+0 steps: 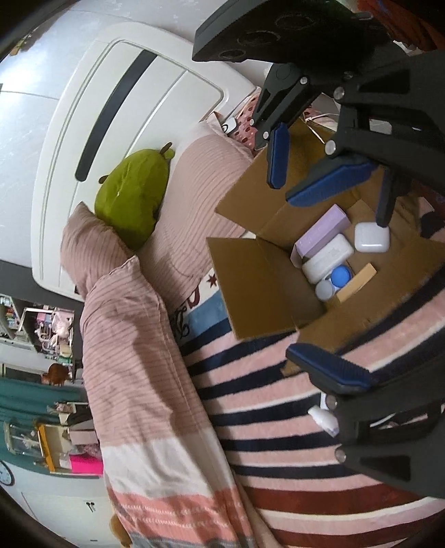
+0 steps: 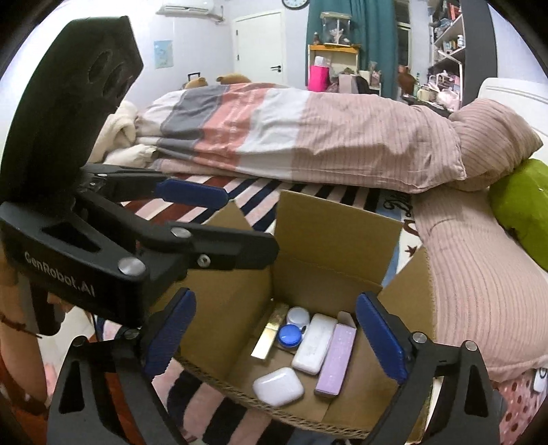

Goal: Organize rigid objects
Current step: 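Move the right gripper back to the clear tape roll and grasp it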

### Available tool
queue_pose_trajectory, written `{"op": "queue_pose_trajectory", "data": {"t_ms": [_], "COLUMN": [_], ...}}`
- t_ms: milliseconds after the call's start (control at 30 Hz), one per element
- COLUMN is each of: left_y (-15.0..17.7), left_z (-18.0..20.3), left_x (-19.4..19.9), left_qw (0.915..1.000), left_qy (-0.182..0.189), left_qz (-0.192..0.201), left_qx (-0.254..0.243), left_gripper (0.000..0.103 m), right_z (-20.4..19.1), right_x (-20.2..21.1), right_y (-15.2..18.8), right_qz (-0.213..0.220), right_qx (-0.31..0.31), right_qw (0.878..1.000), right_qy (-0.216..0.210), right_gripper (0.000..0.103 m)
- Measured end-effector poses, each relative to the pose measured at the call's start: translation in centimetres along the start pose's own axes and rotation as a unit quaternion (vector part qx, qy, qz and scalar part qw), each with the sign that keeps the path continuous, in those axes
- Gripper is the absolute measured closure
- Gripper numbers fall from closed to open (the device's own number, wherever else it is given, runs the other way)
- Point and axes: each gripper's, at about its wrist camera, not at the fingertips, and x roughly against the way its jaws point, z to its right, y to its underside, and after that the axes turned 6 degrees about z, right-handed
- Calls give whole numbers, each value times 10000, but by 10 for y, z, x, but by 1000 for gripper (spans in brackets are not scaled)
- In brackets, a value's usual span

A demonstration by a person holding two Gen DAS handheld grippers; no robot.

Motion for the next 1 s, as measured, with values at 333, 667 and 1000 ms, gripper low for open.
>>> {"op": "queue_pose_trajectory", "data": {"t_ms": [333, 667, 1000], "left_y": [24, 92, 149], "left_z": [-66, -169, -212], "left_x": [68, 140, 154], "left_qw": [9956, 9678, 9508], "left_qy": [-618, -1946, -2233], "left_qz": [498, 666, 467], "left_qx": [501, 1451, 2099], "left_gripper": [24, 24, 24], "right_z": [-53, -160, -176], "right_x": [-7, -90, -222], "right_y": [-33, -49, 15], "right_qz": [110, -224, -1071], "right_qx": [205, 536, 304], "right_qw": [9994, 9884, 9867], "right_qy": [-269, -1402, -1181], "right_gripper": [9, 9, 40]}}
